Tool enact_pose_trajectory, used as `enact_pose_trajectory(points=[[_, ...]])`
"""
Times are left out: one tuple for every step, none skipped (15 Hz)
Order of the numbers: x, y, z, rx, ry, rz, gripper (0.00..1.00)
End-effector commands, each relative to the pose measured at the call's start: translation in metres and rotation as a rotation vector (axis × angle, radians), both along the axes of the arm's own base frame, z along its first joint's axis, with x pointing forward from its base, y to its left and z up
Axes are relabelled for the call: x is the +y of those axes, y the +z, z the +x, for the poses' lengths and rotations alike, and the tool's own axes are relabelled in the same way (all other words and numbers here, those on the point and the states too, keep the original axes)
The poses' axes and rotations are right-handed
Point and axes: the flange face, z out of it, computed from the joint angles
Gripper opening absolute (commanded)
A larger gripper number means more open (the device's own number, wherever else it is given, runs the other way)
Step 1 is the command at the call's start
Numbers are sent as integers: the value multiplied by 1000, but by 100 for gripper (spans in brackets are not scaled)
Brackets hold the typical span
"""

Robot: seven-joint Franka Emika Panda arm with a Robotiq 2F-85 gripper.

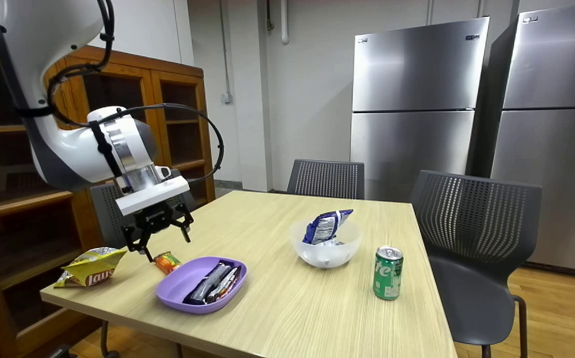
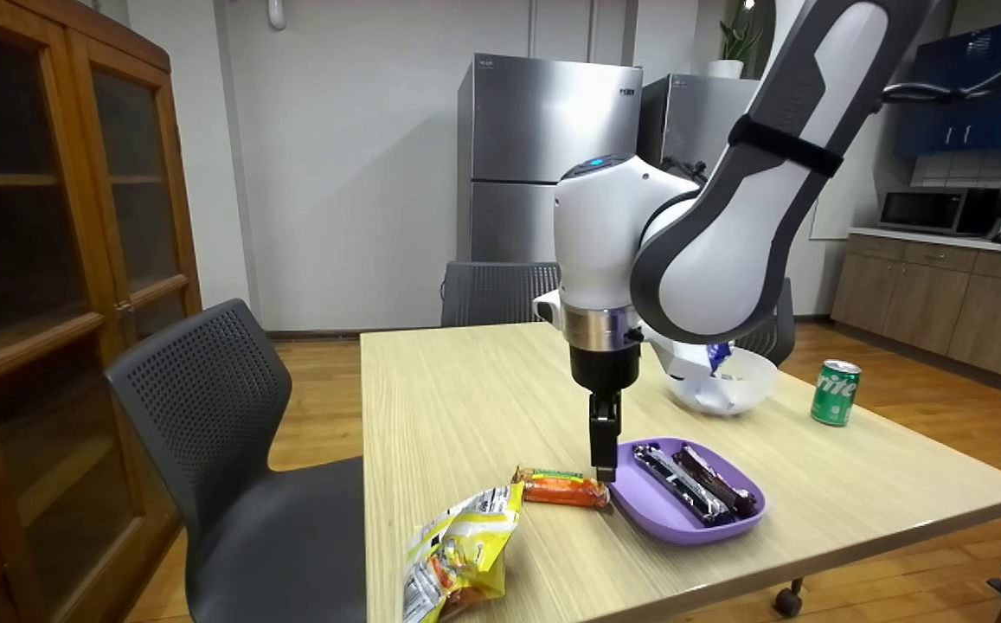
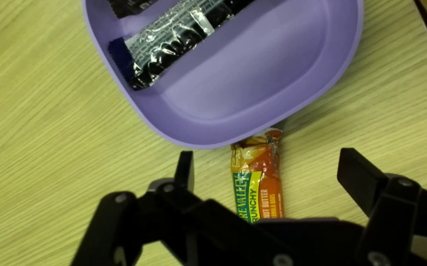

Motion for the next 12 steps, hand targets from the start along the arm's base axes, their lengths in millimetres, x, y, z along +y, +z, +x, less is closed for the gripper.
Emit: enact_pose_trajectory(points=[[4,1,10,2,16,34,100],[5,1,11,3,20,41,100],[7,0,13,3,25,49,100],[8,0,15,5,30,56,100],[9,0,17,2,39,67,100],[10,0,19,-1,45,76,100],[11,0,23,-4,54,86,100],[13,-1,26,-6,62,93,100],[14,-5,31,-2,65,97,100],[15,-7,35,5,66,101,100],[17,-10,37,15,69,107,100],[18,-13,40,22,74,113,100]])
